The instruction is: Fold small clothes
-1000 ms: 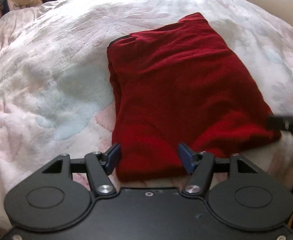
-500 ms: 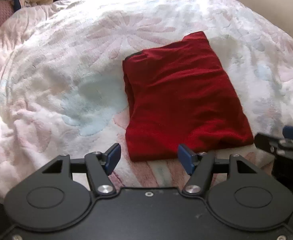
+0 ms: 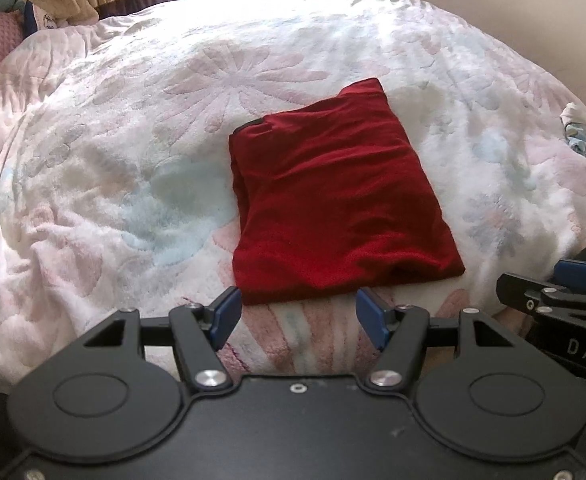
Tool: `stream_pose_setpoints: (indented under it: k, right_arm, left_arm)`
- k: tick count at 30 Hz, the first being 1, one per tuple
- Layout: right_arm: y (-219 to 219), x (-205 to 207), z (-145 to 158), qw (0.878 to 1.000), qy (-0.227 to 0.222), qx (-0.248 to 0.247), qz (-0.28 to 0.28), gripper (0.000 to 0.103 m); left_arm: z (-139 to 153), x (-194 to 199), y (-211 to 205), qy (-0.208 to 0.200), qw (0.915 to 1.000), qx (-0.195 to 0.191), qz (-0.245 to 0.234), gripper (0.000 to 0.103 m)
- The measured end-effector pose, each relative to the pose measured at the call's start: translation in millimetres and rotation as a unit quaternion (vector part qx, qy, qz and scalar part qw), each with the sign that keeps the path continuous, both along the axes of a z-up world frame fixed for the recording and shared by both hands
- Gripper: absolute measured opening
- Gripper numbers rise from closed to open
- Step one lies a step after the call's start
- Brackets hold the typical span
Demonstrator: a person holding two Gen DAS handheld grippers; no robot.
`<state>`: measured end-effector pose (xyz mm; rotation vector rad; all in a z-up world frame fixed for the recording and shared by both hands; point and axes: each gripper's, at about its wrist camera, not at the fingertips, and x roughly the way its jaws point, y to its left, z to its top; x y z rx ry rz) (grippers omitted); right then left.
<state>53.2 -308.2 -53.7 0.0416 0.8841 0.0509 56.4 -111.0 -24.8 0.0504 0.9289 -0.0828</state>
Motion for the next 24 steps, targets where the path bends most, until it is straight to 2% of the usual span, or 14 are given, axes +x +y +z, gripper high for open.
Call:
stream_pose_setpoints:
  k: [24]
  right_arm:
    - [12, -2, 1, 1.0, -0.004, -0.001, 0.019, 0.071]
  left_arm:
    - [-1, 0, 1, 0.002, 1.0, -0.002, 0.003, 0.065]
